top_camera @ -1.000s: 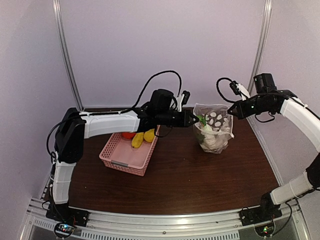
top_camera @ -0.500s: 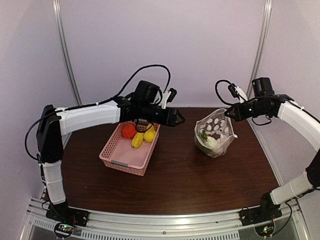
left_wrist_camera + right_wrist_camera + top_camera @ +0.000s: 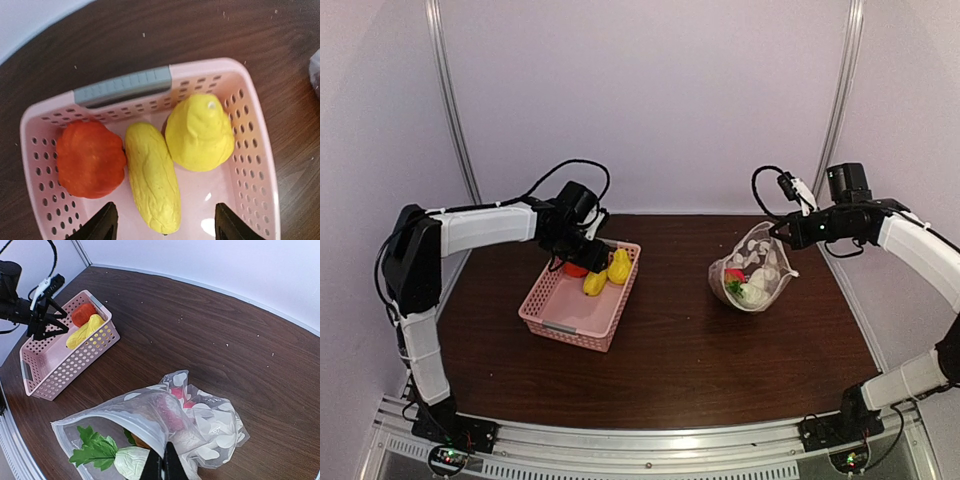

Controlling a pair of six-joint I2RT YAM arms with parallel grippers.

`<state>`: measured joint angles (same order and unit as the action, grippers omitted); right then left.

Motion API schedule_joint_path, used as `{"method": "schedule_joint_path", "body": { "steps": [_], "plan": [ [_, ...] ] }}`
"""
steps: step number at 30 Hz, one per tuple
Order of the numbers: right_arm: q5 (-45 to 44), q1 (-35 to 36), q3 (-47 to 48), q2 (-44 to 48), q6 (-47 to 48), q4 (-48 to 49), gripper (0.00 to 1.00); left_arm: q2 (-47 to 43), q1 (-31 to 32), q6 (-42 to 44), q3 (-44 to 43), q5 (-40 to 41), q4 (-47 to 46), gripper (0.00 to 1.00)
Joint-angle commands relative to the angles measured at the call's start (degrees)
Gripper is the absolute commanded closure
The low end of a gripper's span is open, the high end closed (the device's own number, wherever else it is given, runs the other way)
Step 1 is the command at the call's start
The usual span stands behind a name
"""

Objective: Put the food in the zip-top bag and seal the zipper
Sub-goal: Pick up the fake fruit from the bin.

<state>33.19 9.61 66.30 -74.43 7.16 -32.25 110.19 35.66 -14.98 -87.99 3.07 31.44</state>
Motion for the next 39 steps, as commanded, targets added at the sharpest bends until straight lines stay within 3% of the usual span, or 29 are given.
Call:
{"method": "schedule_joint_path", "body": {
  "steps": [1, 12, 19, 25, 31, 39],
  "plan": [
    [0.9, -0.2, -0.7, 2.5, 0.0, 1.7, 1.00, 3.8, -0.2, 0.8, -1.1, 0.3, 4.1, 0.32],
    [1.5, -0.3, -2.3, 3.9, -0.3, 2.4, 1.00, 9.3, -0.7, -0.8, -2.6, 3.8, 5.6, 0.34],
    [1.8, -0.4, -3.1, 4.4, -0.5, 2.7, 1.00, 10.5, -0.7, -0.2, -2.8, 1.1, 3.7, 0.41],
    [1.8, -0.4, -3.5, 4.7, -0.6, 3.0, 1.00, 10.7, -0.8, 0.1, -3.0, 0.0, 3.7, 0.56],
    [1.7, -0.5, -3.7, 5.2, -0.5, 3.0, 1.00, 7.2, -0.8, -0.3, -2.7, -0.9, 7.0, 0.72],
    [1.2, -0.6, -3.5, 5.2, -0.3, 3.0, 1.00, -7.5, -0.7, -2.1, 0.4, -1.0, 12.4, 0.74]
  ]
}}
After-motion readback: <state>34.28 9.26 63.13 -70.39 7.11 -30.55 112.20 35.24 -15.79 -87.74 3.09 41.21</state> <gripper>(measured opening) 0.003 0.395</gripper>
